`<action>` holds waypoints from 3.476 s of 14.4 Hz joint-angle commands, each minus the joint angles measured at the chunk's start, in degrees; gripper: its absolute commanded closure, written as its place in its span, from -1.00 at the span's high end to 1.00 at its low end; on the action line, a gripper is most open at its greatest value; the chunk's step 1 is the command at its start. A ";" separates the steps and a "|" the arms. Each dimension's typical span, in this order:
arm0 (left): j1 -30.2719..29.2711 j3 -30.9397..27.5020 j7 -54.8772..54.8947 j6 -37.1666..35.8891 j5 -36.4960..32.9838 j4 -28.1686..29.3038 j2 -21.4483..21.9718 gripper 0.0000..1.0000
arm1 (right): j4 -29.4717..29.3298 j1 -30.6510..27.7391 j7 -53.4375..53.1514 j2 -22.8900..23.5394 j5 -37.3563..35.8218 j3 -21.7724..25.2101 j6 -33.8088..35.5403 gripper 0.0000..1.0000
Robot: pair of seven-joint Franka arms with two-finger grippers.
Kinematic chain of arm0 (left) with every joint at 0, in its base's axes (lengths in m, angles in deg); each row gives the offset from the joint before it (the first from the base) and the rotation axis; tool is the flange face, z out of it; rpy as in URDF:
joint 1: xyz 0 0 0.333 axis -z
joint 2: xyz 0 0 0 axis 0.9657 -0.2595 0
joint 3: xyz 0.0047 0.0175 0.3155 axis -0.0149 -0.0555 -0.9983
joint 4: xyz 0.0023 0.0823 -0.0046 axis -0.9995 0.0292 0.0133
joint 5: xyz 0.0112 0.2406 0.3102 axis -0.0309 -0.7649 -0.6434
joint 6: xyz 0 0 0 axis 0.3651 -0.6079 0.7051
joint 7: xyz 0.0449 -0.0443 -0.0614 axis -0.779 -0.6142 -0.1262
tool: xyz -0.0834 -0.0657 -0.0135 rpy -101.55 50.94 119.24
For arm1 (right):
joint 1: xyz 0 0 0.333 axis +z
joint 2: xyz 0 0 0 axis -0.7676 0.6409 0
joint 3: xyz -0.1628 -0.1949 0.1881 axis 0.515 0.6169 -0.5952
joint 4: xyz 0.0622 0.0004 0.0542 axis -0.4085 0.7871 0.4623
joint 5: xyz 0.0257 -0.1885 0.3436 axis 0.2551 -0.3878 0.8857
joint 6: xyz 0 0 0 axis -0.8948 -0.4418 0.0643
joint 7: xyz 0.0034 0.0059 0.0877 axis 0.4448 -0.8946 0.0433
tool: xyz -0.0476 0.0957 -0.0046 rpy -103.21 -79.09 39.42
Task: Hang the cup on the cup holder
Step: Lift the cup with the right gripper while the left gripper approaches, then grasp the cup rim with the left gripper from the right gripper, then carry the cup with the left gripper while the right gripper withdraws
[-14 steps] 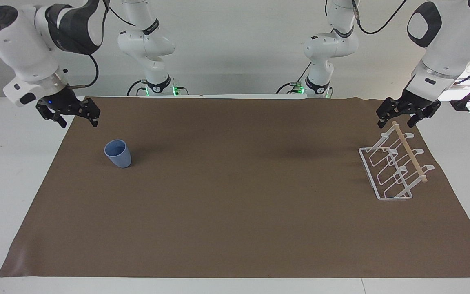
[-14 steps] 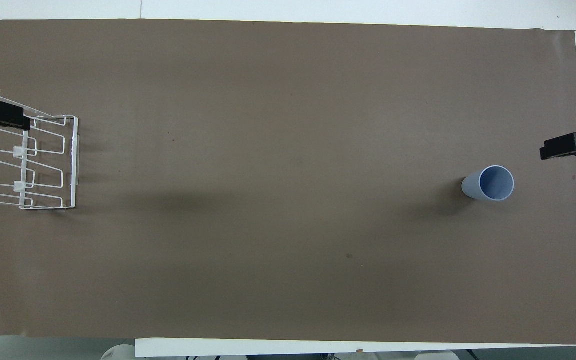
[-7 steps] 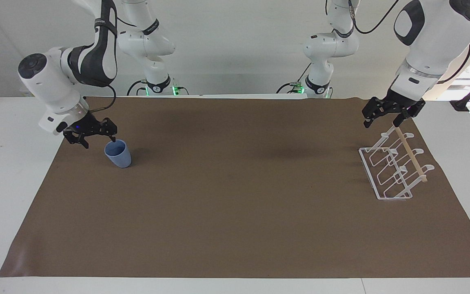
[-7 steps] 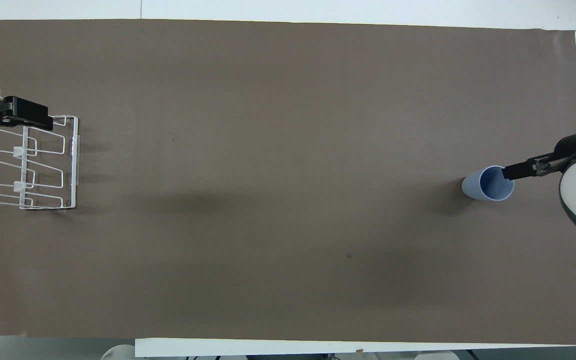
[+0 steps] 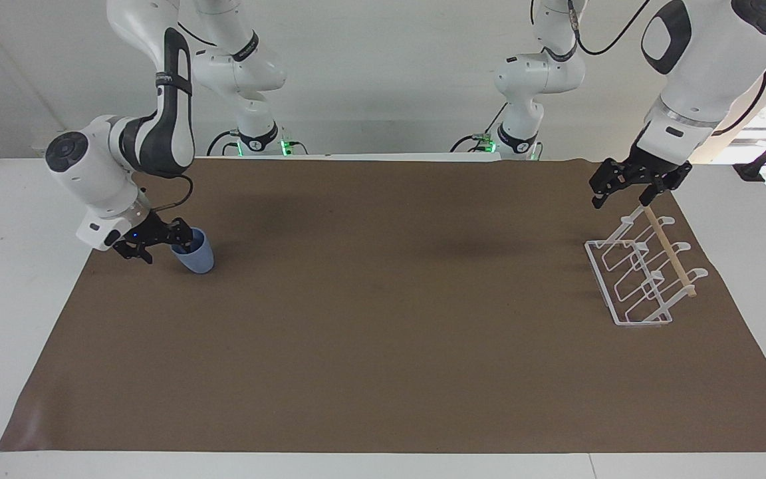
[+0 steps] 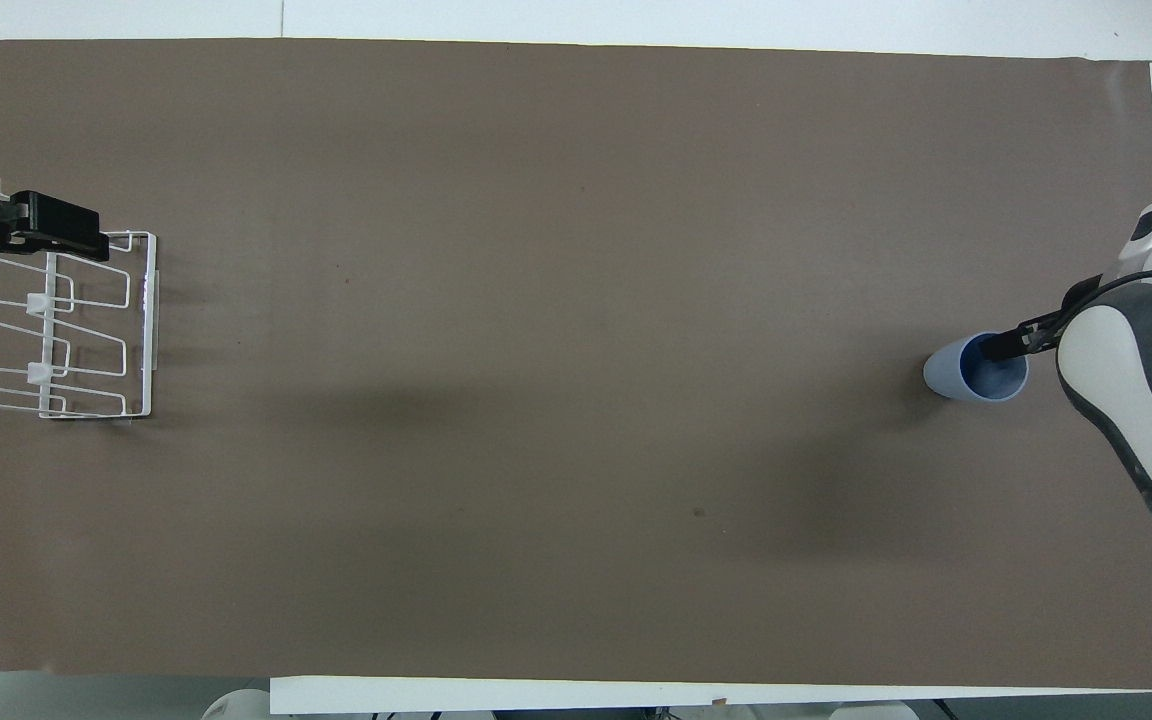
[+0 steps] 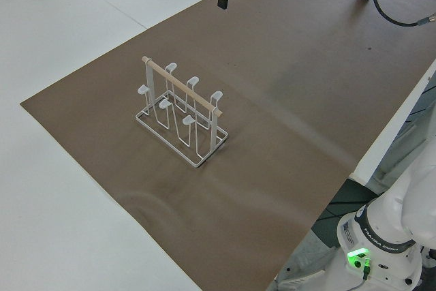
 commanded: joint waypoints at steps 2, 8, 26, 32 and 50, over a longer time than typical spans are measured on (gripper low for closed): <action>-0.71 -0.14 -0.71 -2.89 -0.16 0.08 0.47 1.00 | 2.43 -0.79 3.26 -0.31 0.93 -0.26 -2.07 0.19; -0.71 -0.14 -9.46 -3.34 -0.16 0.08 0.56 1.00 | 3.05 -0.17 3.61 -0.40 0.93 -0.35 -1.29 -0.93; 16.60 0.92 -93.32 7.13 25.75 9.15 4.17 0.99 | -3.63 22.48 -18.44 -2.33 75.00 -0.43 18.51 -1.00; 18.71 1.79 -104.59 7.11 30.77 4.30 2.32 0.99 | -3.63 34.53 -22.31 -1.98 83.02 -0.43 5.51 -1.00; 23.81 1.88 -110.65 10.47 26.29 1.94 -4.97 0.99 | -3.80 37.27 -23.37 -1.89 85.22 -0.43 3.90 -1.00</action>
